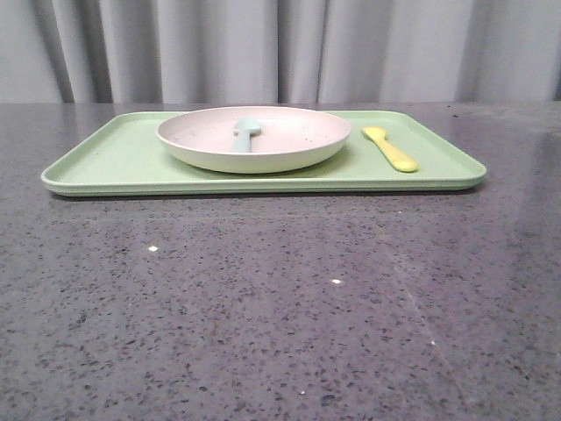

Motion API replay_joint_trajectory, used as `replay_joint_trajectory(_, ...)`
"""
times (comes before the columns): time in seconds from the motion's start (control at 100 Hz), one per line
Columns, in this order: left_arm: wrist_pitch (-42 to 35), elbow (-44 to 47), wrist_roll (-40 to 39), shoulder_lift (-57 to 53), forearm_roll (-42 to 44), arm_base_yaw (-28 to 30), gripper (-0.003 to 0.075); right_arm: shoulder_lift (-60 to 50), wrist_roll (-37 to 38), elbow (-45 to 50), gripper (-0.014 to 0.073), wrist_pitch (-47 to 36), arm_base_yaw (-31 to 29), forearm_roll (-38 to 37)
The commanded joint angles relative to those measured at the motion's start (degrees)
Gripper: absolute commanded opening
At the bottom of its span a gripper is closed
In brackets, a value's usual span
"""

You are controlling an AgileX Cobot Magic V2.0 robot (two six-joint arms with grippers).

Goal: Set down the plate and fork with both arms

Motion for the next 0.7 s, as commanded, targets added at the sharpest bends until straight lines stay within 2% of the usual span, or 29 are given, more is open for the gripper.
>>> replay_joint_trajectory(0.0, -4.7, 0.7, -0.2, -1.7, -0.6, 0.1, -0.002, -2.1, 0.0, 1.5, -0.0068, -7.6, -2.3, -1.1)
replay_joint_trajectory(0.38, -4.7, 0.7, -0.2, -1.7, -0.6, 0.1, -0.002, -15.2, 0.0, 11.8, -0.0068, -8.0, -6.8, -1.0)
replay_joint_trajectory(0.69, -4.7, 0.7, -0.2, -1.7, -0.6, 0.1, -0.002, -15.2, 0.0, 13.4, -0.0068, -10.4, -6.9, -1.0)
